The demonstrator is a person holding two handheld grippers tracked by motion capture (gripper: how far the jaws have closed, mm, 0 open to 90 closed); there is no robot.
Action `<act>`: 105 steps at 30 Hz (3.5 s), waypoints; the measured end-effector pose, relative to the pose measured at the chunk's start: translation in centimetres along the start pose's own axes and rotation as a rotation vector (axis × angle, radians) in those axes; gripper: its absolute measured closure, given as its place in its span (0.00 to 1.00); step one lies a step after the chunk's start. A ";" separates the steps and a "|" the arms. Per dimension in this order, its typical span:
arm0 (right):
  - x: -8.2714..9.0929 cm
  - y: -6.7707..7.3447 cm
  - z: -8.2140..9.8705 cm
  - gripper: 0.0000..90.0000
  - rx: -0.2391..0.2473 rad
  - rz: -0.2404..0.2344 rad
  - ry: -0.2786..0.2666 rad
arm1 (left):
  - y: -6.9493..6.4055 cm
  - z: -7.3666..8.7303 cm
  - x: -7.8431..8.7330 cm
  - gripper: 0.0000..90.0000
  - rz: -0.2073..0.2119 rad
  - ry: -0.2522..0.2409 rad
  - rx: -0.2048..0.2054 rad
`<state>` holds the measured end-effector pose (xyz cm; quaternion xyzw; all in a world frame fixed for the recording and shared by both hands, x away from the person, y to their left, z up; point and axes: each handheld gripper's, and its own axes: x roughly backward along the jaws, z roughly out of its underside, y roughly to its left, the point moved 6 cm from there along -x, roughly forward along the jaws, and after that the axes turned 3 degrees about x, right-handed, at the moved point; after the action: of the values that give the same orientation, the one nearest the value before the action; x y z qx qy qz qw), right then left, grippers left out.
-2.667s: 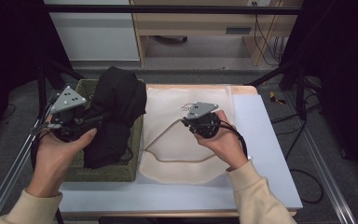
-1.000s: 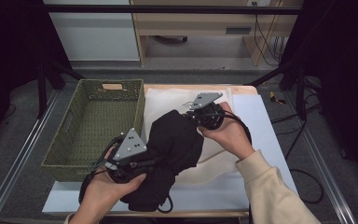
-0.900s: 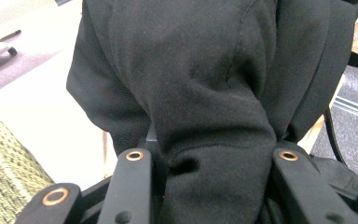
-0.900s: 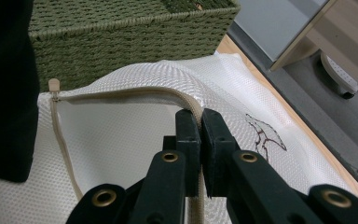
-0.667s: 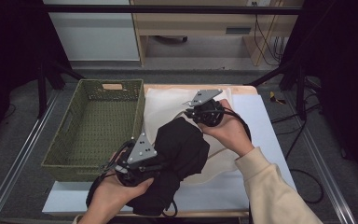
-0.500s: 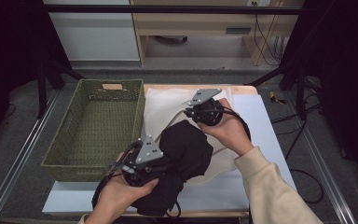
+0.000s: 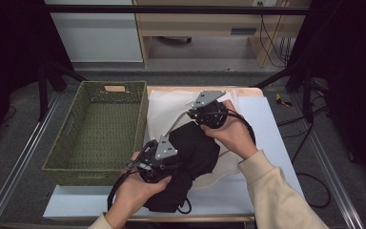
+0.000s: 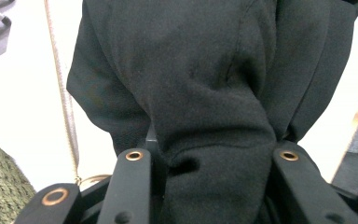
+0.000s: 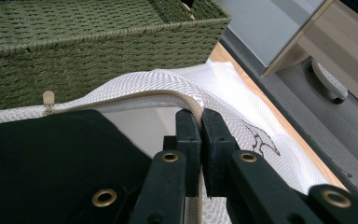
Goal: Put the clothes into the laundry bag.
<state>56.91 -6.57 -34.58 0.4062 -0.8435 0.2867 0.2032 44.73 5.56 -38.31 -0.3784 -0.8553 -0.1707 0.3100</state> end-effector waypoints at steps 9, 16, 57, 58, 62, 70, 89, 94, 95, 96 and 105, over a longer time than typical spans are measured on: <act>0.0 0.0 -0.1 0.96 0.011 0.007 0.000 | 0.2 0.3 -2.0 0.71 -0.020 0.024 0.014; 0.2 -0.2 0.0 0.96 0.010 0.013 -0.001 | -0.8 0.0 -2.0 0.71 0.003 0.017 0.008; 0.9 0.4 0.1 0.96 0.049 0.018 -0.011 | 1.5 0.9 -8.8 0.70 -0.180 0.044 0.029; 0.9 0.4 0.1 0.96 0.053 0.017 -0.009 | 1.6 0.9 -8.9 0.70 -0.188 0.043 0.026; 0.7 0.7 0.1 0.96 0.071 0.020 -0.003 | 1.9 0.9 -9.2 0.69 -0.194 0.039 0.035; 0.4 1.0 0.3 0.96 0.069 0.003 0.001 | 2.3 1.0 -9.9 0.69 -0.215 0.021 0.049; 0.5 1.0 0.6 0.96 0.069 -0.006 0.005 | 2.3 1.2 -10.4 0.69 -0.223 0.010 0.045; 0.4 1.0 0.5 0.96 0.070 -0.007 0.005 | 2.7 1.4 -10.5 0.69 -0.224 0.007 0.058; 0.4 1.0 0.5 0.96 0.069 -0.008 0.004 | 2.8 1.5 -10.6 0.69 -0.229 0.011 0.055; 0.3 1.0 0.5 0.96 0.069 -0.007 0.004 | 2.8 1.6 -10.7 0.69 -0.237 0.009 0.054; 0.2 1.2 0.6 0.96 0.069 -0.012 0.009 | 3.2 1.7 -11.2 0.69 -0.261 -0.007 0.057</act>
<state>55.74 -6.43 -35.33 0.4166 -0.8297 0.3164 0.1946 52.32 2.49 -46.85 -0.2555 -0.9030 -0.1837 0.2926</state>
